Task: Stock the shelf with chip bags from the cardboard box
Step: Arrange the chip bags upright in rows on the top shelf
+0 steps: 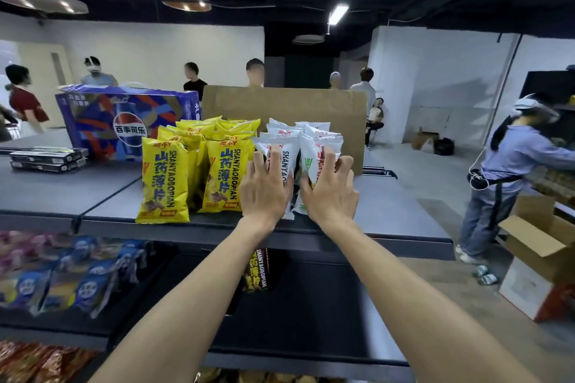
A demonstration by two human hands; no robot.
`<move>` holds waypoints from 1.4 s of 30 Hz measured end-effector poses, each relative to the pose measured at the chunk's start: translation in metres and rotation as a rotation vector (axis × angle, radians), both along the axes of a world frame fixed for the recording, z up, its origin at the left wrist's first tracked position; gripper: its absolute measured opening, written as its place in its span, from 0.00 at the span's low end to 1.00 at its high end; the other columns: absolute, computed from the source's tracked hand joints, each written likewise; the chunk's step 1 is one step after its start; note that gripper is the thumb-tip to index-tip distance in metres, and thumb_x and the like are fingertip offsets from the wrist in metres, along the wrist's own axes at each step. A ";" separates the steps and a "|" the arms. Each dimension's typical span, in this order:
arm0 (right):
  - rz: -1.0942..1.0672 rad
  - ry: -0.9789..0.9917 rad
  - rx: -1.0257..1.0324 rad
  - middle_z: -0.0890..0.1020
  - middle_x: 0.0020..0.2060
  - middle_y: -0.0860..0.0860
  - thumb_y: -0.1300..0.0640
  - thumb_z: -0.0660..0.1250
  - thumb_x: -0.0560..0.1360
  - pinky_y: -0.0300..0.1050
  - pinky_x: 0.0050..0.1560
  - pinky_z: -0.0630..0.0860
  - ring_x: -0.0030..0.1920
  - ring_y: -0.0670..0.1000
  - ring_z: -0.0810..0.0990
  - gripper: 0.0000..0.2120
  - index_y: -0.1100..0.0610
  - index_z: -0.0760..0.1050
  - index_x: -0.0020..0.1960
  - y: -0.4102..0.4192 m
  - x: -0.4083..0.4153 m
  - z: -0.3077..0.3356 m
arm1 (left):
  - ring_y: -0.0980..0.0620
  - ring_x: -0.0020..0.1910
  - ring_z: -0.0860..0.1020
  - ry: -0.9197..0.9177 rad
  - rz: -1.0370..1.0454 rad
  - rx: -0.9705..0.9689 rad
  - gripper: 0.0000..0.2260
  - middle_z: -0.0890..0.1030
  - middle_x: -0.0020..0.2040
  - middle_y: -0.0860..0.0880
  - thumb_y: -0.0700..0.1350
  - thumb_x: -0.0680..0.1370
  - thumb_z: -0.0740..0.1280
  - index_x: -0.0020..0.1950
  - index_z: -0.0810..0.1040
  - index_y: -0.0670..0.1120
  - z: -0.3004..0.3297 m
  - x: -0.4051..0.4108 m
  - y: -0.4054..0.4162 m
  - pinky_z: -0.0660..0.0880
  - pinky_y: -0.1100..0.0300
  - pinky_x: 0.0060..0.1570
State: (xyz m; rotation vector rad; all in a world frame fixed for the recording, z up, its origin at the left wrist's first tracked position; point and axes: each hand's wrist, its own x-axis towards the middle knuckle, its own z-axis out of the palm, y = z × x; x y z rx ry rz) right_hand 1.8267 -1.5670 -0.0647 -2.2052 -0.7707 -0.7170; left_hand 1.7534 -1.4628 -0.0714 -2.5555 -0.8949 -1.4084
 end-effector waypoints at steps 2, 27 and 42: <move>0.013 0.026 0.024 0.62 0.61 0.54 0.37 0.61 0.75 0.56 0.44 0.77 0.56 0.60 0.70 0.32 0.47 0.54 0.73 0.005 0.002 -0.010 | 0.42 0.51 0.72 -0.021 -0.014 -0.015 0.26 0.70 0.56 0.42 0.58 0.78 0.61 0.72 0.64 0.47 -0.009 0.004 0.001 0.74 0.51 0.40; -0.046 -0.019 -0.288 0.66 0.67 0.57 0.34 0.54 0.78 0.56 0.58 0.71 0.62 0.60 0.69 0.35 0.51 0.51 0.77 -0.039 -0.043 -0.028 | 0.39 0.69 0.64 0.285 -0.141 -0.141 0.26 0.58 0.74 0.39 0.52 0.82 0.55 0.79 0.53 0.46 -0.041 -0.064 -0.017 0.66 0.47 0.67; -0.008 -0.014 -0.320 0.81 0.48 0.53 0.48 0.60 0.77 0.47 0.41 0.69 0.47 0.58 0.80 0.12 0.55 0.73 0.55 -0.099 -0.063 -0.022 | 0.44 0.38 0.77 0.260 -0.249 -0.081 0.11 0.79 0.40 0.50 0.54 0.77 0.60 0.43 0.74 0.49 -0.028 -0.100 -0.076 0.69 0.54 0.38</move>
